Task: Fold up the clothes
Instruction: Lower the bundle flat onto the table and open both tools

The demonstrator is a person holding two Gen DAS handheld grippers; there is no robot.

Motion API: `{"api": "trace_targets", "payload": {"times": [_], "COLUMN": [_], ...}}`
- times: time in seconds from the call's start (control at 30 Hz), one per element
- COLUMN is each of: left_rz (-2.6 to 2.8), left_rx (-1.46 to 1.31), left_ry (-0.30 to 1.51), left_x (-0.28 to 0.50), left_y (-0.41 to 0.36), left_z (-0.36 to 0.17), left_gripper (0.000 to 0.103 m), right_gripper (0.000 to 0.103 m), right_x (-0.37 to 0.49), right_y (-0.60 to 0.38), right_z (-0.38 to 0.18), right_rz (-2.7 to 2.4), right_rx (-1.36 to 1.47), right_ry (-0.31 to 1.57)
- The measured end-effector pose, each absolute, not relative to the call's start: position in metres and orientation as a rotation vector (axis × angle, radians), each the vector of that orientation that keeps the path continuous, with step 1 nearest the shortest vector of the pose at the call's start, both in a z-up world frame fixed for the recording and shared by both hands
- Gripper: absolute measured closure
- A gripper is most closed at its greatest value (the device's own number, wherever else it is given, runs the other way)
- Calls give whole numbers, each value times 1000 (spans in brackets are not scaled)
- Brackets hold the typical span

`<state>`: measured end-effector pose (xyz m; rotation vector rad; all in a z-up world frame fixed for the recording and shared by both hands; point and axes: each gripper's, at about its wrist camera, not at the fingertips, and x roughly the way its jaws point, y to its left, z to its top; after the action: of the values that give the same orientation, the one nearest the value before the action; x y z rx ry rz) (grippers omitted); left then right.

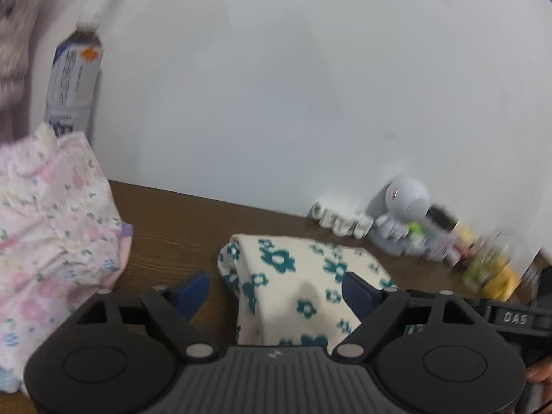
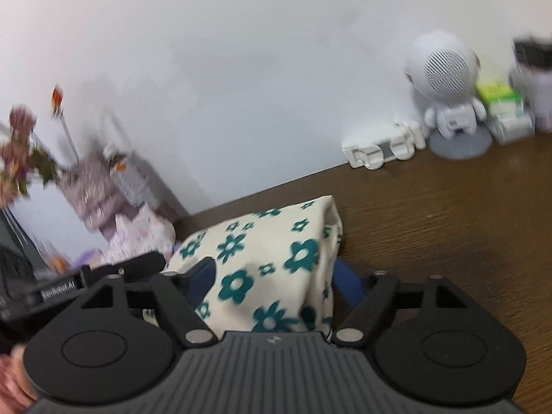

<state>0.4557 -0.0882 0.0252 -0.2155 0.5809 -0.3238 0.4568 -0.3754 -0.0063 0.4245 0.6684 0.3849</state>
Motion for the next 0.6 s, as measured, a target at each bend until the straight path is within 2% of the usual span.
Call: {"api": "trace_targets", "payload": {"times": [0.07,0.13,0.23,0.6], "left_rz": [-297,-264,-224,-181], "left_rx": [-159,-107,-51,30], "left_ry": [600,623,644,679], "left_x": [449,445,435,399], "left_y": [-93,-101,-104,-117], "left_z": [24,23,21,13], "left_gripper": [14,14,13,12], "right_gripper": [15,6,1,0], "right_x": [449,440,429,399], "right_y": [-366,-357,-346,-322], "right_z": [0,6,14,10], "right_rz": [370,355,336,273], "right_rx": [352,279,192,51], "right_ry": [659,649,638,690]}}
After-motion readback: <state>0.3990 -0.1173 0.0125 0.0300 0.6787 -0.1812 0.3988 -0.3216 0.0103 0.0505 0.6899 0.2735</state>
